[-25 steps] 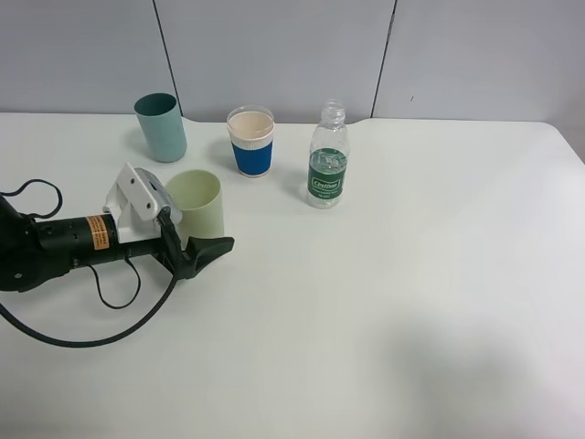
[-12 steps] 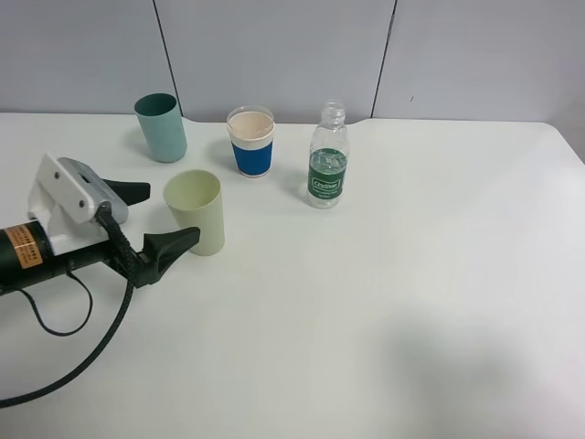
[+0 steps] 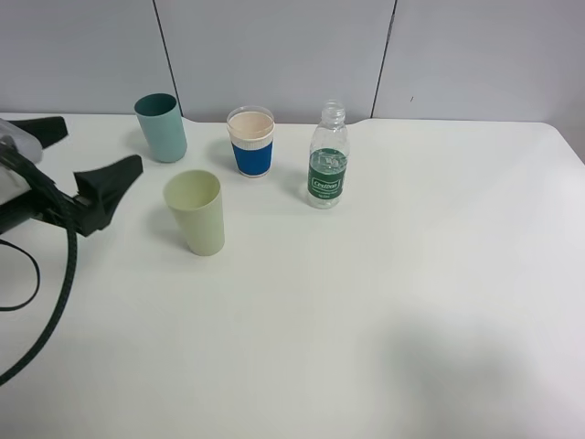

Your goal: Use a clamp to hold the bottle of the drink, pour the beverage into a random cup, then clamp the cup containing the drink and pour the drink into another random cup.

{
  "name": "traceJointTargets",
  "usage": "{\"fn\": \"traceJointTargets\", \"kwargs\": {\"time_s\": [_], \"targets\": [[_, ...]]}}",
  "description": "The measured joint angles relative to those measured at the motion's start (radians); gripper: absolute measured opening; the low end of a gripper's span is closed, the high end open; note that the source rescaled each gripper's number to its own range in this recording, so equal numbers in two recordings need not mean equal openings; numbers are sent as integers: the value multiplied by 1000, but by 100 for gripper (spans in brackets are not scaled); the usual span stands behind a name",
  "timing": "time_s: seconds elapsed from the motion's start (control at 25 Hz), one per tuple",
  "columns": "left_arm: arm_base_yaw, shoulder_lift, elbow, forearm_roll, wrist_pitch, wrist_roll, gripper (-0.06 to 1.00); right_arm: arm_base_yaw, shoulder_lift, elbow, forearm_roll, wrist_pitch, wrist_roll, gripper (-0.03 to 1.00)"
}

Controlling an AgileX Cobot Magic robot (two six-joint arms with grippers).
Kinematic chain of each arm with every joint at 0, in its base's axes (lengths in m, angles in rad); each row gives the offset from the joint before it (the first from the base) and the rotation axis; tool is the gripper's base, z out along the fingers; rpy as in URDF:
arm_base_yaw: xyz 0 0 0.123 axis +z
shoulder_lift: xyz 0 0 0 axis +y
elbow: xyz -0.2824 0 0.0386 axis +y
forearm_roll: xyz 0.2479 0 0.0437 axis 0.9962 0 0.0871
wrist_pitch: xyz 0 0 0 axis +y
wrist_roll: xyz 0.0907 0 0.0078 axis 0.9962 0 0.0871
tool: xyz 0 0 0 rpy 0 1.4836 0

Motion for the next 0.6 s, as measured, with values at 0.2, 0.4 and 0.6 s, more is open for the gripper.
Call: {"fn": "traceJointTargets", "kwargs": {"time_s": [0.2, 0.4, 0.6], "targets": [[0, -231, -14, -113, 87, -34, 98, 0, 0, 0, 0, 0, 0, 95], [0, -440, -130, -138, 396, -48, 98, 0, 0, 0, 0, 0, 0, 95], [-1, -595, -288, -138, 841, -48, 98, 0, 0, 0, 0, 0, 0, 95]]}}
